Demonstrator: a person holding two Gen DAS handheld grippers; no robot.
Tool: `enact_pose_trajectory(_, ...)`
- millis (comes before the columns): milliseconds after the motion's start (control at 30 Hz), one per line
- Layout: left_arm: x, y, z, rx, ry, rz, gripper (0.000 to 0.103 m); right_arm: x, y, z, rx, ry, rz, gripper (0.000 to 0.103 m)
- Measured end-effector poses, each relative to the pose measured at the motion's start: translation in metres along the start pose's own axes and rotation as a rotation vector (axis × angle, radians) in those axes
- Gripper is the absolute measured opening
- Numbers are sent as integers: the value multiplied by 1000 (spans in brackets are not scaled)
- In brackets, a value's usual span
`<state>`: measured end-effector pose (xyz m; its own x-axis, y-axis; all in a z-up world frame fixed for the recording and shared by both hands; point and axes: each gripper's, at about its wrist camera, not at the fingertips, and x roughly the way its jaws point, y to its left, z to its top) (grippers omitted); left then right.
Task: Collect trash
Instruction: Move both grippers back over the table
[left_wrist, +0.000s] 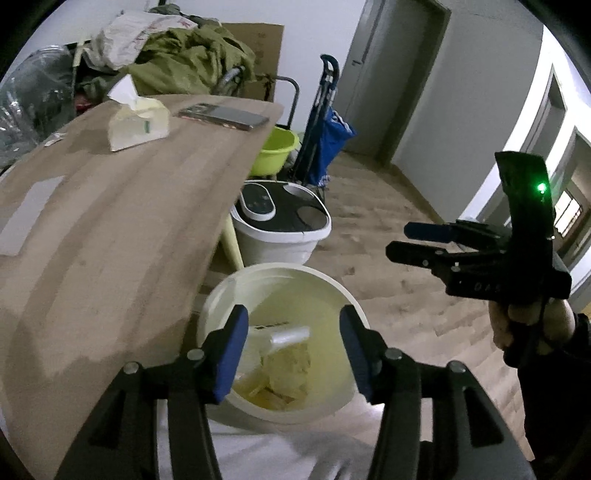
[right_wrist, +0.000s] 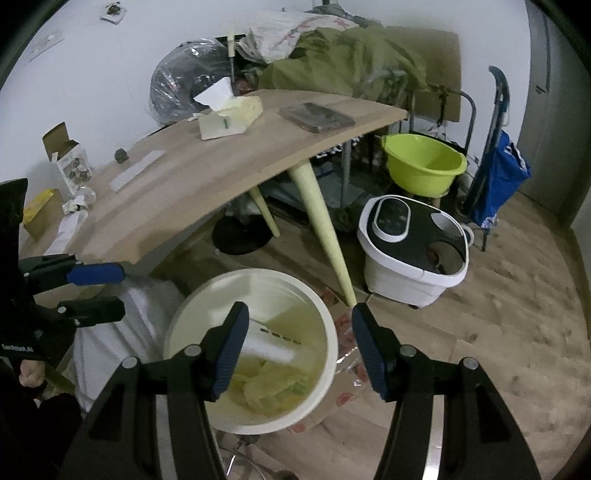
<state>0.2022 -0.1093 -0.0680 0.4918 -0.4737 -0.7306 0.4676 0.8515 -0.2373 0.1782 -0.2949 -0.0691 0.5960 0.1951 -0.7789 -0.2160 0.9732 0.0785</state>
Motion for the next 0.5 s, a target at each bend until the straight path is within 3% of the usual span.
enact_pose_trajectory(500,-48,41,-10,-80,-90,103,52,24,51,36,-116,7,78,56)
